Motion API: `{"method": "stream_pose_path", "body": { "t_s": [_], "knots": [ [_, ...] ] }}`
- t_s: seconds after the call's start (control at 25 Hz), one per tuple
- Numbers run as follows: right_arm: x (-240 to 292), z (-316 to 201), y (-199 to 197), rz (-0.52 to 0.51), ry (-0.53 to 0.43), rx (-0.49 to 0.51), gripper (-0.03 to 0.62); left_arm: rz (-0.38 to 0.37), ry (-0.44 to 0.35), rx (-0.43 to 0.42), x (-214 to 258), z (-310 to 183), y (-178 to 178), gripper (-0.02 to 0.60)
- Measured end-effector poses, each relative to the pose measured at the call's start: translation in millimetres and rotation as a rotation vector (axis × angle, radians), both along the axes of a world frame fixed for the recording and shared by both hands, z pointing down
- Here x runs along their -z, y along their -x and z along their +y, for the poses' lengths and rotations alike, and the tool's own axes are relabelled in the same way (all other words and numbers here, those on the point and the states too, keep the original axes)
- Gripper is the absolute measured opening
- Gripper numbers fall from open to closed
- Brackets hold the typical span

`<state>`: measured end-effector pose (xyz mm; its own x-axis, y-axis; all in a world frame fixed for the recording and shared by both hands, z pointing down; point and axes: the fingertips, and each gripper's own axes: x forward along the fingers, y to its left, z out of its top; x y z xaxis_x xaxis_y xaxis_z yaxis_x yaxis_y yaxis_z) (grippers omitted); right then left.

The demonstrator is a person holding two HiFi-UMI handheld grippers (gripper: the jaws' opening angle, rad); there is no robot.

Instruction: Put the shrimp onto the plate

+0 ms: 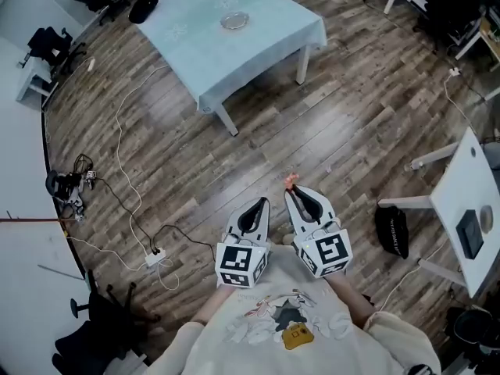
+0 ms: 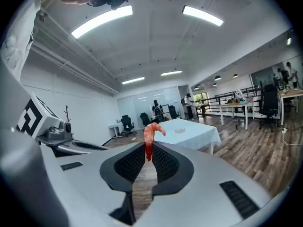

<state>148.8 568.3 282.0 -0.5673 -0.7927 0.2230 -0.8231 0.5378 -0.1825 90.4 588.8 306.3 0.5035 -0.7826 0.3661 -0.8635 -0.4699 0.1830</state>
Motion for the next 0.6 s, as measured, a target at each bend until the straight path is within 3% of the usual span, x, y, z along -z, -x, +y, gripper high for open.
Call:
{"method": "stream_pose_path", "body": {
  "t_s": [0.32,0.6],
  "knots": [
    [-9.4,25.0,-36.5,-0.004,-0.021,0.081,0.064,-0.020,-0.012,0.082,-11.6,20.3,-38.4,0.008],
    [-22.6,12.1,-45.9,0.001,0.024,0.080,0.064,0.009,0.014,0.075,-18.0,5.1,-50.3,0.008]
  ]
}}
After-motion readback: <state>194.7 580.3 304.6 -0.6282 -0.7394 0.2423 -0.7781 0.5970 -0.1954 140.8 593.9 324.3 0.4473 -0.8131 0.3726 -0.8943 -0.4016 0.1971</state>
